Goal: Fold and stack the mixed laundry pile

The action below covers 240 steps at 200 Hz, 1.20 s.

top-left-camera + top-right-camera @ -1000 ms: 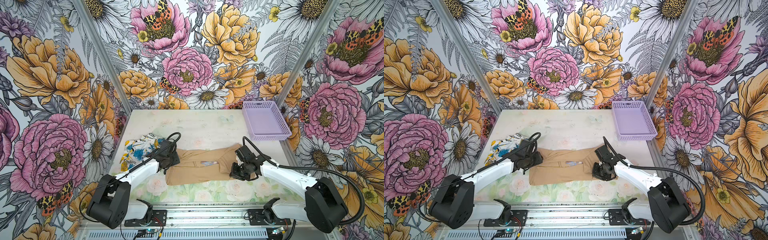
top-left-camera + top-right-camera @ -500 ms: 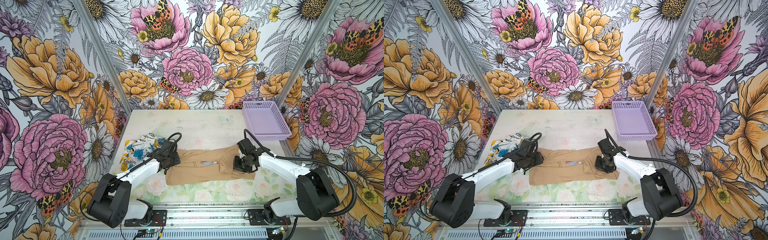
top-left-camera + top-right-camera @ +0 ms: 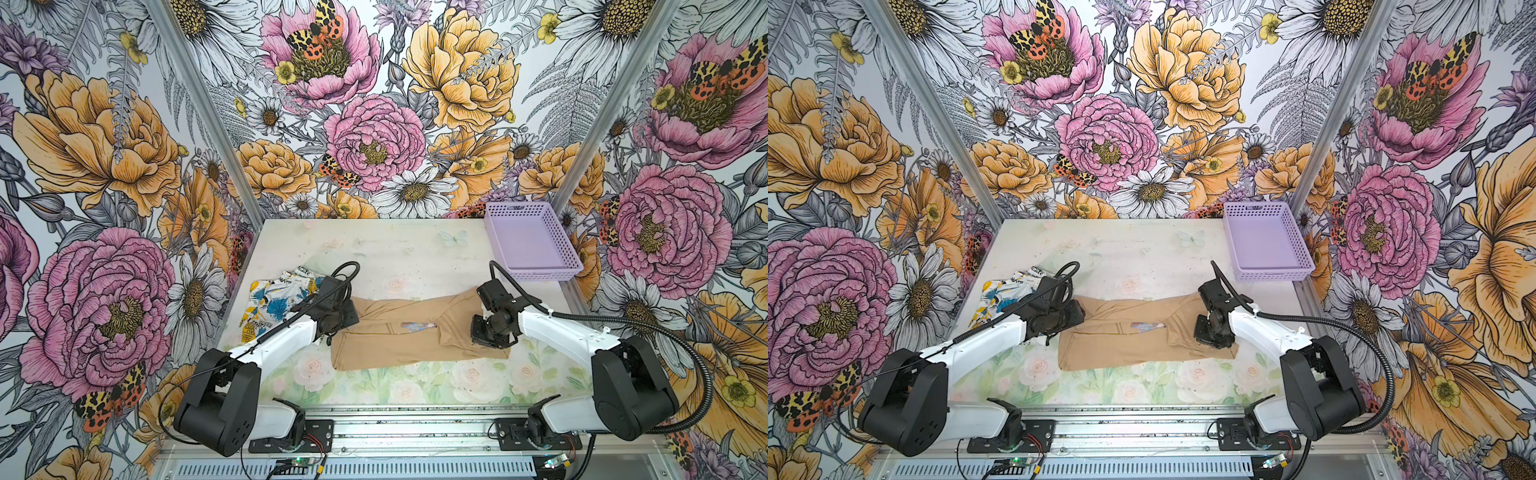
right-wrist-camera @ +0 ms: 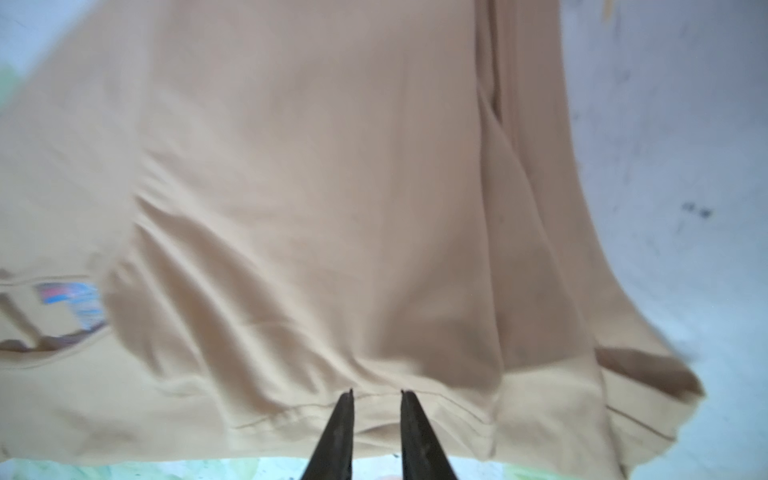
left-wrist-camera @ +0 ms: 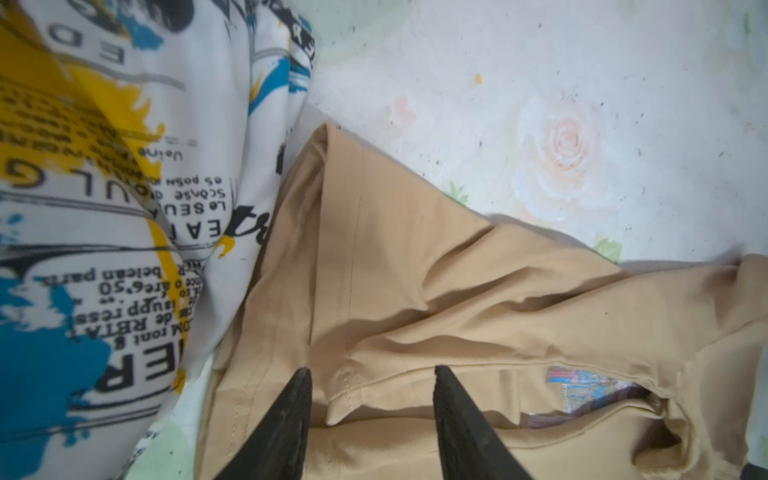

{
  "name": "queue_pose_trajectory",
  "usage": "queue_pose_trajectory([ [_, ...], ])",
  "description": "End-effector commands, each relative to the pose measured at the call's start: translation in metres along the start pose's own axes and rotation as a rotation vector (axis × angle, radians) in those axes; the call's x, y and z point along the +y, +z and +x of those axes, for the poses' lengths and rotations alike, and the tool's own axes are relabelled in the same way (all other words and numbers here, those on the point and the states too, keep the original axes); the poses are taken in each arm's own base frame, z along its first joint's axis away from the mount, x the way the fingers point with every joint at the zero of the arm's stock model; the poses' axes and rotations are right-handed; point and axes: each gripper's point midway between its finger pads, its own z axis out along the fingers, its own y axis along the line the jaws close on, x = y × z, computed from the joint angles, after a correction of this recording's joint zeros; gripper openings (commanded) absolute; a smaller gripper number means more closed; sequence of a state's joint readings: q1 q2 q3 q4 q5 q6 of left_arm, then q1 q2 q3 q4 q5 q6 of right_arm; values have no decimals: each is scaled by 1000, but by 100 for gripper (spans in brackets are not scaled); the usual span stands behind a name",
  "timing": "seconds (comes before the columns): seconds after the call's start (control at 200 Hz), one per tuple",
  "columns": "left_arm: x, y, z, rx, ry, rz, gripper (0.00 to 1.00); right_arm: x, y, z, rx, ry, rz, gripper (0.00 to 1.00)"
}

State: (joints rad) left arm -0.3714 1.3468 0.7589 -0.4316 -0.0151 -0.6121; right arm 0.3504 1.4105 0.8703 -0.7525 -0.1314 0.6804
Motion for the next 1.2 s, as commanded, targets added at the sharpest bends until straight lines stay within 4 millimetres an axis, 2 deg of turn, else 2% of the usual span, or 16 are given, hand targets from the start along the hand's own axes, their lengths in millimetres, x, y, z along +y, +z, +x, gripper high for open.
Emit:
queue_pose_trajectory([
  [0.0,-7,5,-21,-31,40,-14,50,6,-6,-32,-61,-43,20,25],
  [0.105,-14,16,-32,-24,55,-22,49,9,-6,-63,-109,-61,45,26],
  [0.21,-19,31,-33,6,78,-36,48,9,1,-92,-141,-46,46,26],
  [0.45,-12,63,-22,80,90,-76,46,2,34,-133,-162,-30,79,26],
  [0.53,-6,72,-18,105,84,-93,45,-8,51,-135,-136,-28,118,27],
  [0.636,4,80,-13,136,66,-123,43,-29,63,-127,-98,-8,181,25],
  [0.801,16,87,-6,163,48,-155,43,-56,62,-124,-90,18,252,24],
  [1.016,24,90,-5,170,19,-187,43,-68,66,-137,-70,10,283,24],
  [1.196,20,89,-11,157,7,-179,43,-65,68,-153,-77,-21,280,24],
])
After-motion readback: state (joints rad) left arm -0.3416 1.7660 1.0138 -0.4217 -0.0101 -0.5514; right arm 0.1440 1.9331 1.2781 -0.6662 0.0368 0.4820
